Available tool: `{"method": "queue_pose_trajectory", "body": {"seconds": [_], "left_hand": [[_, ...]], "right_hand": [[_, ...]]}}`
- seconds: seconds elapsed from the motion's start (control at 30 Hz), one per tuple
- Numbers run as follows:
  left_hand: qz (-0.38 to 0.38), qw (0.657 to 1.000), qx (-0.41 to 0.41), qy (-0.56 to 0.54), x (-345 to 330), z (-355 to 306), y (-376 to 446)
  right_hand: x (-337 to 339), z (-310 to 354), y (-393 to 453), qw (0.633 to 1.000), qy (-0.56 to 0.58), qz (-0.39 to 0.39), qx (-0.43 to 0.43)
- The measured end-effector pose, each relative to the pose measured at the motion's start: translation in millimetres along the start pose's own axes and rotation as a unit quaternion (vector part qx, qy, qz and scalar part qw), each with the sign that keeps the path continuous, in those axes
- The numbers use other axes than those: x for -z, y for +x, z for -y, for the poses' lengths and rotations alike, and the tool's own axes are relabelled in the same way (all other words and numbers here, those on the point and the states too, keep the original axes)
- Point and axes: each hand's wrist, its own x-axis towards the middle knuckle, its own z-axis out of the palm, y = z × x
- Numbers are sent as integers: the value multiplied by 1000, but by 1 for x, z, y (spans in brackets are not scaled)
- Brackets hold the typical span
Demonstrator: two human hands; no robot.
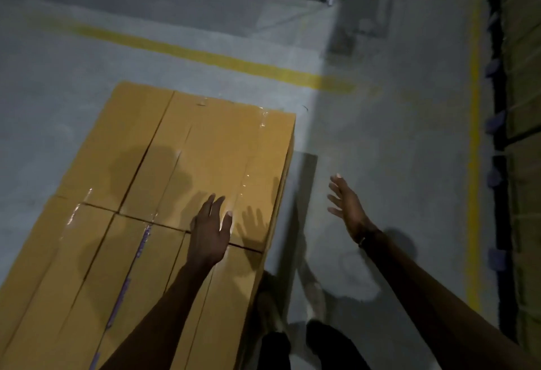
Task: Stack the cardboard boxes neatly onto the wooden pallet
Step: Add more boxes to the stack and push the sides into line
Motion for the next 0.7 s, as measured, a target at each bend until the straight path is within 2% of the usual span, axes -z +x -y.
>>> {"method": "queue_pose_trajectory", "body": {"seconds": [0.2,0.33,0.43,0.53,0.7], "left_hand": [[5,997,-58,60,-69,47,93],[-3,990,-103,93,-127,74,145],[6,986,-138,91,-168,91,160],[17,979,-166,118,-198,103,160],[-2,972,-176,155,-212,108,158]], "right_hand": [[-15,-112,88,998,48,-47,3],[-41,-183,158,997,30,-66,13],[-69,-229,200,998,38,-44,-10],[-94,-280,234,997,41,-62,-27],[-118,-321,264,997,32,-54,-49]]}}
